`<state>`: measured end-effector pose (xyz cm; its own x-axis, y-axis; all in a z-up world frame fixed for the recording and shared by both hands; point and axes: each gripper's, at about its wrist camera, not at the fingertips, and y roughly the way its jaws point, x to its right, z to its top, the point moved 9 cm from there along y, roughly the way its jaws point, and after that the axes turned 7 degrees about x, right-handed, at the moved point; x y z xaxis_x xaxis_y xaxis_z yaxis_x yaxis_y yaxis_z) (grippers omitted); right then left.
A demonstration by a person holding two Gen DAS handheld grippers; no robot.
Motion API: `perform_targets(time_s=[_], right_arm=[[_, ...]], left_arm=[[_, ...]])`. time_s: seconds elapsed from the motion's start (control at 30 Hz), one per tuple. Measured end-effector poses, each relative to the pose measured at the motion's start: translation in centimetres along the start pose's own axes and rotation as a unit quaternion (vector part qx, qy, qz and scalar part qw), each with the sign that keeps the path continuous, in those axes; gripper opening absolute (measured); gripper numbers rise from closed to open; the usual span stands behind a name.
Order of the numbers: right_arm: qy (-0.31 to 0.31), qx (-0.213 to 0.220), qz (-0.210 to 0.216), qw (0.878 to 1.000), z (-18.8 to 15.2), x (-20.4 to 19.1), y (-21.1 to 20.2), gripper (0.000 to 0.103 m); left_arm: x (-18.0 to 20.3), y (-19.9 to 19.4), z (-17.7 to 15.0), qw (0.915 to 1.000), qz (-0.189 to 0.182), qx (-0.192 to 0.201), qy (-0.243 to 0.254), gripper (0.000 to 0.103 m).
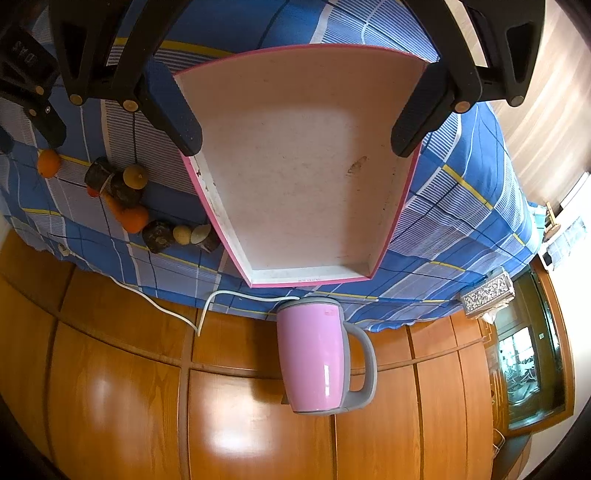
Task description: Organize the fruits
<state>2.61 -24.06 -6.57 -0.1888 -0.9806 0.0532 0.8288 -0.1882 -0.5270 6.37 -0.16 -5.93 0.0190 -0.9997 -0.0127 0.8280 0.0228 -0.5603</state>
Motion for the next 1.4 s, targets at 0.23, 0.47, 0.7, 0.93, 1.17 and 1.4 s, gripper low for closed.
perform_targets(time_s=[0.23,0.47,0.7,0.93,1.17,1.4], right_arm=[[0.004,0.0,0.0,1.0,-0.02,0.12,0.0,0.103],[0.006,-0.002,0.003,1.0,-0.12,0.21,0.03,0.103],[0.006,0.0,0.003,1.0,-0.13,0.25,-0.1,0.103],[0.006,0.001,0.002,1.0,-0.08,0.27,-0.15,0.103],[0.006,0.002,0.003,1.0,-0.05,0.33,-0.14,0.103],[0.006,0.002,0.003,1.0,-0.05,0.3,-0.17,0.103]], left_arm=[[0.06,-0.01,-0.11,1.0,-0.002,-0.002,0.003,0.103],[0.28,-0.02,-0.14,1.0,-0.002,-0.001,0.004,0.103],[0.48,-0.06,-0.11,1.0,-0.004,-0.001,0.004,0.103],[0.67,-0.16,-0.01,1.0,-0.004,0.0,0.005,0.103],[0.74,-0.18,0.0,1.0,-0.004,-0.001,0.006,0.103],[0.88,-0.25,0.06,1.0,-0.005,0.0,0.006,0.103]])
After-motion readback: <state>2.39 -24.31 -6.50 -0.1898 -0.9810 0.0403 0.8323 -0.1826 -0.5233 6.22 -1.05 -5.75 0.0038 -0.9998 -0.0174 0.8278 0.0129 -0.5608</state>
